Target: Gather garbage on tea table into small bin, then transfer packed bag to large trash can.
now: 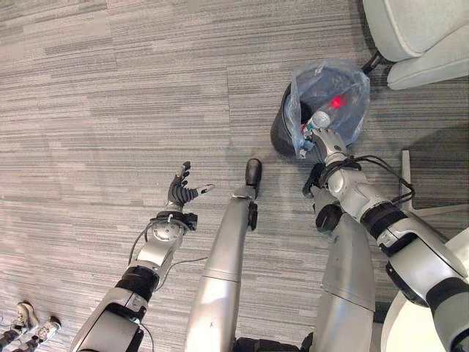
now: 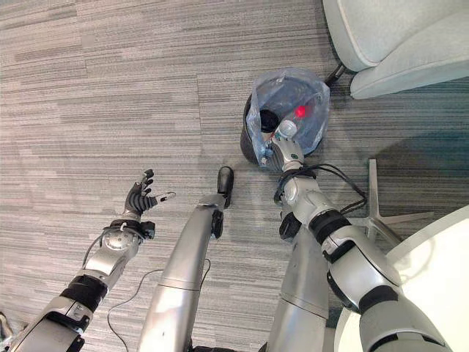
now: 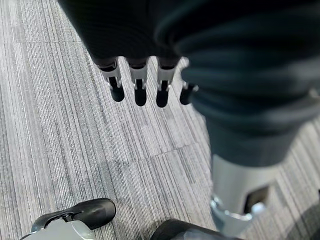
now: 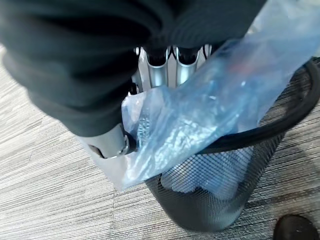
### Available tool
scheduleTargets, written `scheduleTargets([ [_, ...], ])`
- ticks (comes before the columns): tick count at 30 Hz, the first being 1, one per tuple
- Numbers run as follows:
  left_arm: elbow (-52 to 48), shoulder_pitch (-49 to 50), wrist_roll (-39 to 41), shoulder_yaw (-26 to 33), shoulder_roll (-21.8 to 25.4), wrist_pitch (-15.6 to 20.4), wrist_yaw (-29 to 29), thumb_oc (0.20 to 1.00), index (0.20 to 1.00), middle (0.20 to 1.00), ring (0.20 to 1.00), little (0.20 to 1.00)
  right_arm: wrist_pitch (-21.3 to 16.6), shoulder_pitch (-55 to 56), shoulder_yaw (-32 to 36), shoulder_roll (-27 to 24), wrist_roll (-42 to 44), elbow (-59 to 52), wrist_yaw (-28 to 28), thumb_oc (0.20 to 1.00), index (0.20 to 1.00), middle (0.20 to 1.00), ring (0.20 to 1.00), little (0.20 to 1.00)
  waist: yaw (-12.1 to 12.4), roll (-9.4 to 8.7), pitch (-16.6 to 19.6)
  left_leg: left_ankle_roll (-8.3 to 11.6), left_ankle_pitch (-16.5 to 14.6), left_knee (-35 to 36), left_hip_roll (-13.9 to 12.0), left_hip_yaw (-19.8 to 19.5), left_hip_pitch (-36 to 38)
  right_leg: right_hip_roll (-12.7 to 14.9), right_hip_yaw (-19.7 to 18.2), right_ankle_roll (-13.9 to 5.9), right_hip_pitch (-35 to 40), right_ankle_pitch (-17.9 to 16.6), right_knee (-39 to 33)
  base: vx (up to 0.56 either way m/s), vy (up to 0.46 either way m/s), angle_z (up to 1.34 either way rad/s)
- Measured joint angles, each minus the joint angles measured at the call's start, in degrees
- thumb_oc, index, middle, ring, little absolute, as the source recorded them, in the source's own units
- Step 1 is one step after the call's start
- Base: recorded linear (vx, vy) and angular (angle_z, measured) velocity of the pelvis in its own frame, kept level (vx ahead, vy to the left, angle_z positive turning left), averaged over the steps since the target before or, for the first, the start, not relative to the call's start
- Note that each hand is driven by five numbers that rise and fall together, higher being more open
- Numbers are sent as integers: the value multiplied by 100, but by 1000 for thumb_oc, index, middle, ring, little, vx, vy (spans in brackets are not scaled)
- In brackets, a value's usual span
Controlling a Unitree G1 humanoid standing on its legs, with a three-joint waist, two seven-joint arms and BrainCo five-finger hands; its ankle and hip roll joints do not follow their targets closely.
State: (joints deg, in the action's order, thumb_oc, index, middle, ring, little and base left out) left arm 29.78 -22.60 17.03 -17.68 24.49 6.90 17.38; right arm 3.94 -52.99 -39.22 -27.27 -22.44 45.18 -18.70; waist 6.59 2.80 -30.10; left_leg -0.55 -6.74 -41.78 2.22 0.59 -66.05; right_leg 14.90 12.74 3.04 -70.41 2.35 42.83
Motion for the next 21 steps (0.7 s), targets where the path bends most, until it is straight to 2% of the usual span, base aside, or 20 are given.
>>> scheduleTargets([
  [5, 6, -20, -4, -4, 0, -3, -4, 1000, 1000, 1000, 1000, 1000, -16, 34, -10, 20, 7, -72, 7, 200, 200, 200, 200, 200, -35, -10, 63, 84, 52, 77, -22, -23, 32, -44, 15, 32, 34, -17, -23, -5, -16, -1],
  [12, 16, -17, -5, 2, -1, -10, -4, 1000, 1000, 1000, 1000, 1000, -15, 73, 2, 41, 7, -67, 8, 200, 200, 200, 200, 200, -109, -10, 67, 17, 9, 3, -21, -32, -50, -43, 16, 29, -16, -17, -24, 0, 0, 0],
  [16, 18, -8, -4, 19, -1, -19, -1, 1000, 1000, 1000, 1000, 1000, -15, 132, 18, 80, 46, -62, 10, 200, 200, 200, 200, 200, -122, -30, 198, 16, 22, -40, -22, -34, -271, -50, 11, 30, -213, -28, -17, -2, 10, -1],
  [18, 13, -11, -2, 31, 0, -22, 0, 1000, 1000, 1000, 1000, 1000, -45, 280, 538, 341, 634, -105, 40, 200, 200, 200, 200, 200, -151, -28, 213, 0, 10, -74, -20, -18, -260, -52, 0, 26, -189, -39, -53, -30, 59, -3],
  [21, 14, -12, 0, 30, -2, -59, -3, 1000, 1000, 1000, 1000, 1000, -172, 466, 917, 511, 1431, -296, 91, 200, 200, 200, 200, 200, -169, -30, 214, -27, 35, 44, -37, 11, -140, -87, -1, -16, -67, -146, -232, -41, 44, -6],
])
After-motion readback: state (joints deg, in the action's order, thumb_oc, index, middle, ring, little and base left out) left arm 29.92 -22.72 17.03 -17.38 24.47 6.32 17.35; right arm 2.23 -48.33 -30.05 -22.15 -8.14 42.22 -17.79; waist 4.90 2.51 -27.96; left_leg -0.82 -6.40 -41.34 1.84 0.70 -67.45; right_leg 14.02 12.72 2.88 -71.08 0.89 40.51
